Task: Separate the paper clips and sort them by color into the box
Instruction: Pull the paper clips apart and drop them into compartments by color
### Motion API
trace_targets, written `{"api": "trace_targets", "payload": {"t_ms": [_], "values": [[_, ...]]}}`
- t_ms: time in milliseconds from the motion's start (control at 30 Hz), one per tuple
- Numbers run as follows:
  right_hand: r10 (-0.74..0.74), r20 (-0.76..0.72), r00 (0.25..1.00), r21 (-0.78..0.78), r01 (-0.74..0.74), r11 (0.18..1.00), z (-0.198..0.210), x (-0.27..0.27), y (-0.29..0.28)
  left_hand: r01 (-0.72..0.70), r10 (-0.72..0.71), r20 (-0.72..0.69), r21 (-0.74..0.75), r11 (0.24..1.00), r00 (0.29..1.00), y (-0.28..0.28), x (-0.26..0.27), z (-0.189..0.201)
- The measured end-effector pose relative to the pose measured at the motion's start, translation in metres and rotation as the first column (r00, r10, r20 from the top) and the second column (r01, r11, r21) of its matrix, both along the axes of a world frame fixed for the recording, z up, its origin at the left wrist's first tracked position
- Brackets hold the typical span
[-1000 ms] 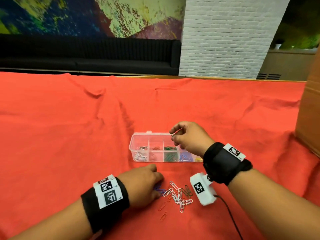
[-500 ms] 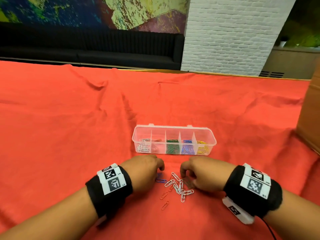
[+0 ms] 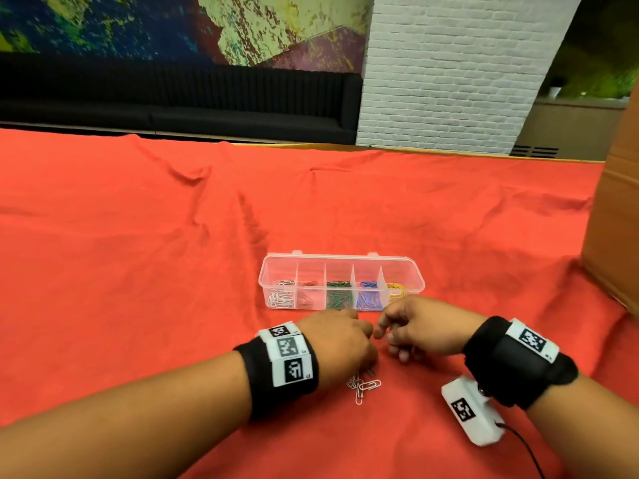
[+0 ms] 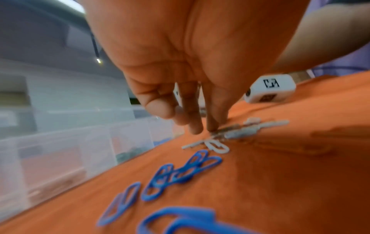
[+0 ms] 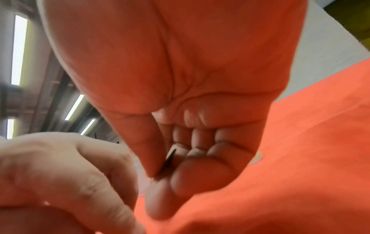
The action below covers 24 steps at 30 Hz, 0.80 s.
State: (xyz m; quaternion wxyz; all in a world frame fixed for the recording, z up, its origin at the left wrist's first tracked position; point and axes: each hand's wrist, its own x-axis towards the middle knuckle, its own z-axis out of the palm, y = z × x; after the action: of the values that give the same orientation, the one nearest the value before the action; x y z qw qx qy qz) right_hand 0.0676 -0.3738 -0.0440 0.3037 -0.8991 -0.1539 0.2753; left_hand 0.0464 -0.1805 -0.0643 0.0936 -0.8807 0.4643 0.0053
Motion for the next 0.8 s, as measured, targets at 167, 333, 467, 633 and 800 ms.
{"api": "trace_targets", "payload": {"t_ms": [167,333,467,633,800], "values": [[-0.075,0.154,0.985,0.011,0.074,0.997,0.007,0.003,-0.010,0.017,-0.017,0.004,0.010,1.000,1.000,-0.012,0.007,0.004],[-0.212,0.329,0.920,0.198,0.152,0.968,0.018,0.024,0.003,-0.373,0.319,-0.210,-0.314,0.873,0.924,0.008,0.034,0.023],[-0.259,0.369,0.893,0.244,0.176,0.954,0.025,0.045,0.028,-0.567,0.533,-0.206,-0.415,0.712,0.820,0.031,0.072,0.042],[-0.025,0.555,0.831,-0.126,0.114,0.986,0.037,0.039,0.047,-0.596,0.520,-0.291,-0.401,0.696,0.803,0.048,0.081,0.047],[0.341,0.532,0.775,-0.478,-0.058,0.876,0.024,-0.014,0.039,-0.395,0.315,-0.314,-0.235,0.888,0.896,0.053,0.030,0.038]]}}
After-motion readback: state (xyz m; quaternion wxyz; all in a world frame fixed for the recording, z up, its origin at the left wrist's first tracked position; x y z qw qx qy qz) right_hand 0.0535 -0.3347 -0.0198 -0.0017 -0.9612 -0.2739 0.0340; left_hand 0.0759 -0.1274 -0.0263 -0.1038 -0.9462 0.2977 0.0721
